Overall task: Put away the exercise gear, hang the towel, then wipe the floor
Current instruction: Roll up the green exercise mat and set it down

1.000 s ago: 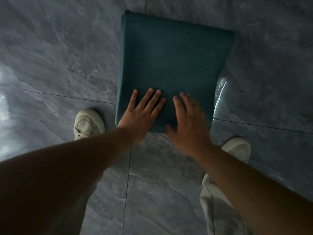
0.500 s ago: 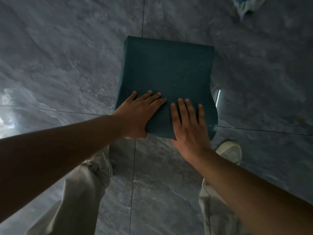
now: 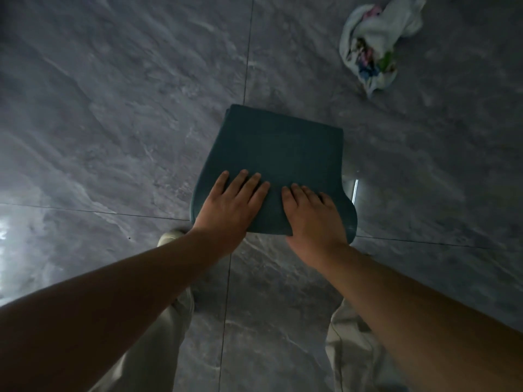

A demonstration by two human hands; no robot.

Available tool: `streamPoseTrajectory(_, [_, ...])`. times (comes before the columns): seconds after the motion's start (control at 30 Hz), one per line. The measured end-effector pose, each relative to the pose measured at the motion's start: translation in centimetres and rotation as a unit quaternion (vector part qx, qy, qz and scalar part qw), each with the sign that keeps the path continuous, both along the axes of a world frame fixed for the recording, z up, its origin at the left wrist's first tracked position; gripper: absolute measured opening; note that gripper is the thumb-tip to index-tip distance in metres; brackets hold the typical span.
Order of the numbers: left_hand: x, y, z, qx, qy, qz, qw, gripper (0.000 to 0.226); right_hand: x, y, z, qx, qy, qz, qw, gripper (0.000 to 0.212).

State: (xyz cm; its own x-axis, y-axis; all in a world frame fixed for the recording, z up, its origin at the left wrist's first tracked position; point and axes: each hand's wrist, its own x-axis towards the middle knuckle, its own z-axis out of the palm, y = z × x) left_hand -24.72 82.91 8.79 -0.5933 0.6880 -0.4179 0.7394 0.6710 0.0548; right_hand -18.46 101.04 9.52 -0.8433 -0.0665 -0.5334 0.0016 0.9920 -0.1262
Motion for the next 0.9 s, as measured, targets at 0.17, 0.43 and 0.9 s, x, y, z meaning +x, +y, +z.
streamPoseTrajectory(0.17, [-2.8, 0.0, 5.3, 0.058, 0.010, 0.003, 0.998, 0.072, -2.7, 0.1, 6.1, 0.003, 0.021, -0.003, 1.000, 0.061])
streamPoseTrajectory(0.43, [-3.0, -3.0, 21.9, 0.099, 0.015, 0.082, 0.992, 0.059, -4.9, -2.4, 23.0, 0.027, 0.037, 0.041, 0.998, 0.062])
streamPoseTrajectory(0.9, [-3.1, -14.4, 48.9, 0.173, 0.072, 0.054, 0.981, 0.059, -3.7, -14.6, 52.3, 0.074, 0.080, 0.016, 0.994, 0.065])
